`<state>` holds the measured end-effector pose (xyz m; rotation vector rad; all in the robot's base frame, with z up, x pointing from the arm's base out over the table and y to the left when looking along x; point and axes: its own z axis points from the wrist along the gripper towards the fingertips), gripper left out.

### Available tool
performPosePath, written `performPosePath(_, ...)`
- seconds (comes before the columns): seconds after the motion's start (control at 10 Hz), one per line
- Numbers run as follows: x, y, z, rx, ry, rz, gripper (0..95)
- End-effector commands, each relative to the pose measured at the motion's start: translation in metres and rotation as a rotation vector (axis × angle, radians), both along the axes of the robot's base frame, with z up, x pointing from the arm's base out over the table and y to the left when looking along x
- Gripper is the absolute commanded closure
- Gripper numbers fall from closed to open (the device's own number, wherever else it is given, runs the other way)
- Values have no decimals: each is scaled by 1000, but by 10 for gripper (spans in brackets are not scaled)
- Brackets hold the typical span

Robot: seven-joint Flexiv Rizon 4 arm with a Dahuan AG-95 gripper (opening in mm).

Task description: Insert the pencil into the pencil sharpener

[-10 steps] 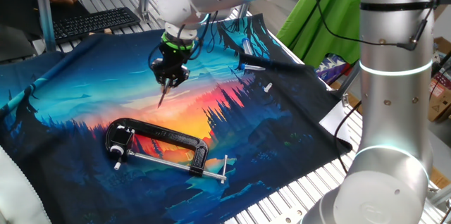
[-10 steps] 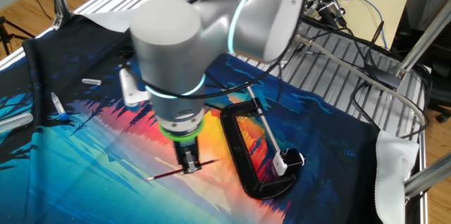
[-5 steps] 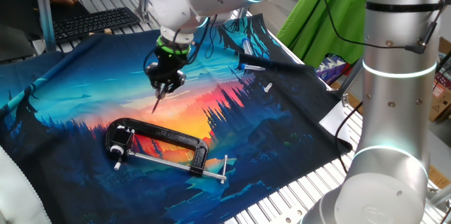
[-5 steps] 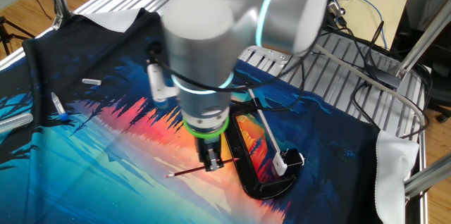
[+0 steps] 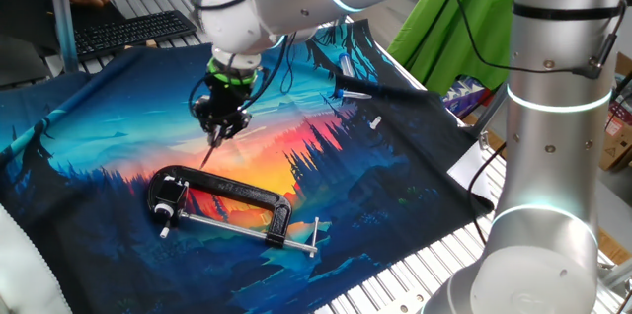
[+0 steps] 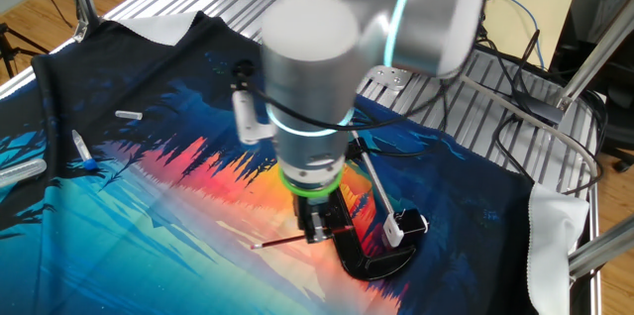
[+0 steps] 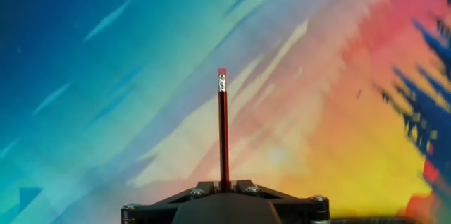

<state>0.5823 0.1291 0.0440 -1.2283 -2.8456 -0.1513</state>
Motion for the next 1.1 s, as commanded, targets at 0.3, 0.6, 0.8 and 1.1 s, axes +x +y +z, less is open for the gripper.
performPosePath(0.3, -7, 12, 1, 4, 5, -18, 950)
performPosePath(0.6, -13, 21, -1, 3, 6, -33, 950)
performPosePath(0.8, -17, 25, 0, 3, 7, -34, 950)
performPosePath(1.1, -18, 26, 0, 6, 8, -39, 950)
